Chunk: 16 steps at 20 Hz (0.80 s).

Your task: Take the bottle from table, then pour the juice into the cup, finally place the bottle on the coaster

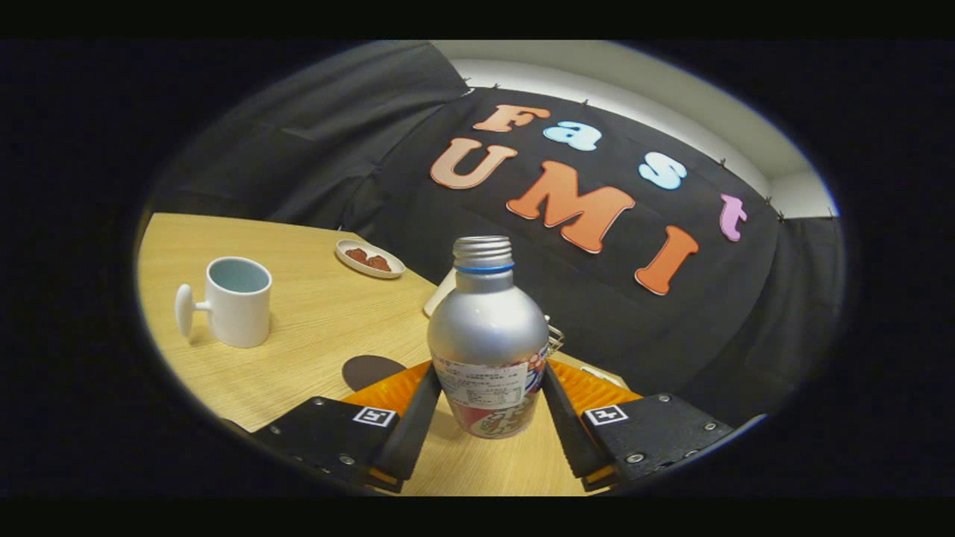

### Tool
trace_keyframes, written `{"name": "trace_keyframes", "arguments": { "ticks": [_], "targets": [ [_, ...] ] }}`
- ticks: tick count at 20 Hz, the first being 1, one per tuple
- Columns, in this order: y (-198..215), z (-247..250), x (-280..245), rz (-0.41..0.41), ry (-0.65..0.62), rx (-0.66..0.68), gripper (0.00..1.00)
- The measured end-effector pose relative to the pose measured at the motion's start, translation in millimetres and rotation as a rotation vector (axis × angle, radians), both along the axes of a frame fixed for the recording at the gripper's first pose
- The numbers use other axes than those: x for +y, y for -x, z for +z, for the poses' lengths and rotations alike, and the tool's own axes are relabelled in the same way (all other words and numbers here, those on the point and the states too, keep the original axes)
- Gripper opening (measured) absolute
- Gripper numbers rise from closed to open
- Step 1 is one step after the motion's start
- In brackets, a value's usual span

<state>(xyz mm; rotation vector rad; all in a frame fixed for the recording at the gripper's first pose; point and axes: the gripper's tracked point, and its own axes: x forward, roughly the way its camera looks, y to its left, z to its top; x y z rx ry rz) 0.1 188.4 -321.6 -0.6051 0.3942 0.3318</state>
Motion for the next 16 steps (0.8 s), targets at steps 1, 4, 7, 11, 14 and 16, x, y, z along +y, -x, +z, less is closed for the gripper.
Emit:
{"name": "trace_keyframes", "arguments": {
  "ticks": [1,4,7,11,14,16],
  "targets": [
    [-1,1,3,0.017,0.034,-0.015,0.77],
    [-4,6,14,0.079,0.132,-0.071,0.77],
    [-1,9,24,0.141,0.237,-0.129,0.77],
    [-9,19,44,0.214,0.385,-0.22,0.77],
    [-8,17,59,0.266,0.44,-0.25,0.77],
    [-7,20,68,0.299,0.485,-0.277,0.77]
  ]
}}
